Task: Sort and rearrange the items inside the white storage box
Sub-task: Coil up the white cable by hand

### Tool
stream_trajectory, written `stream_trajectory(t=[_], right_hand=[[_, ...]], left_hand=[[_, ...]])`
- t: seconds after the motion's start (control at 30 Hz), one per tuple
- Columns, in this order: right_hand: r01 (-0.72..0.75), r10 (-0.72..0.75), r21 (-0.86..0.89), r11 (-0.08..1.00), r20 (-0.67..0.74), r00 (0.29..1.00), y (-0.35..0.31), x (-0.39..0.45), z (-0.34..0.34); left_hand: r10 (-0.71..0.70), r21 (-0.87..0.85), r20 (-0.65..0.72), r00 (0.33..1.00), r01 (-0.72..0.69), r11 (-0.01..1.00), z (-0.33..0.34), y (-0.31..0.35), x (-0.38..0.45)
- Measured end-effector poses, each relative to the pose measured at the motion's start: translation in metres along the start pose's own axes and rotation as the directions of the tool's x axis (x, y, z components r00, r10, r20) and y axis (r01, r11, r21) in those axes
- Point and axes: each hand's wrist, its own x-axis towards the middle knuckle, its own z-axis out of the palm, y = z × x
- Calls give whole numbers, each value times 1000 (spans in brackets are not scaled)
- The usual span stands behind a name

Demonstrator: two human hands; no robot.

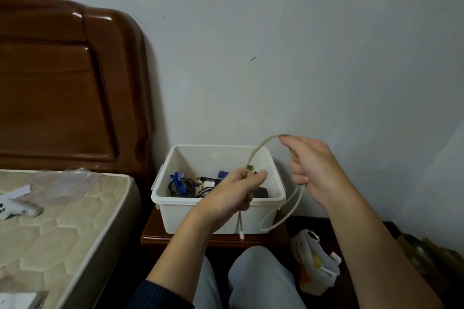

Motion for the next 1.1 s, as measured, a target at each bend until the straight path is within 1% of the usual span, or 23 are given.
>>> stream_trajectory(t=[0.07, 0.1, 0.17, 0.27, 0.33, 0.4, 0.43, 0.53, 0.63, 0.7, 0.8, 0.93, 1.0, 1.07, 1.1], right_hand=[[5, -5, 8, 1000, 24, 1000, -6, -1, 10], [6, -6, 1, 1000, 32, 999, -7, -1, 15], [3, -3, -16, 1000, 43, 999, -9, -3, 24], [13, -9, -40, 999, 83, 997, -9, -4, 30], [13, -13, -2, 1000, 130, 991, -10, -2, 28], [-15, 14, 6, 1000, 186, 982, -11, -1, 25], [-37, 39, -16, 999, 214, 976, -12, -1, 25], [-80, 102, -93, 992, 256, 961, -9, -3, 28], [-79, 101, -111, 991, 210, 972, -7, -2, 31], [-69, 86, -94, 993, 186, 979, -9, 0, 32], [-46, 63, -91, 995, 192, 979, -11, 0, 31], [27, -15, -48, 998, 232, 973, -14, -5, 32], [74, -58, -53, 996, 256, 965, -16, -8, 29], [94, -70, -72, 993, 288, 955, -18, -8, 23], [103, -82, -48, 993, 324, 942, -19, -8, 21]], left_hand=[[-52, 37, 64, 997, 49, 998, 13, -8, 2], [-69, 71, 117, 991, 61, 996, 19, -9, 2], [-78, 81, 210, 975, 63, 995, 28, -7, 2], [-29, 45, 287, 958, 16, 999, 32, -4, 3], [10, 20, 345, 939, -18, 1000, 31, -2, 2], [75, 25, 397, 915, -93, 995, 31, 0, 1], [105, 31, 388, 916, -126, 991, 32, 1, 1], [176, 39, 277, 945, -194, 980, 34, 7, 2], [203, -8, 253, 946, -207, 978, 34, 12, 5], [190, -18, 277, 942, -192, 981, 33, 14, 6], [168, -52, 306, 937, -160, 986, 32, 17, 5], [141, -82, 271, 952, -123, 989, 33, 18, 6], [93, -42, 248, 964, -85, 996, 32, 16, 7], [49, 50, 206, 977, -60, 997, 30, 13, 7], [36, 100, 171, 985, -54, 994, 29, 10, 7]])
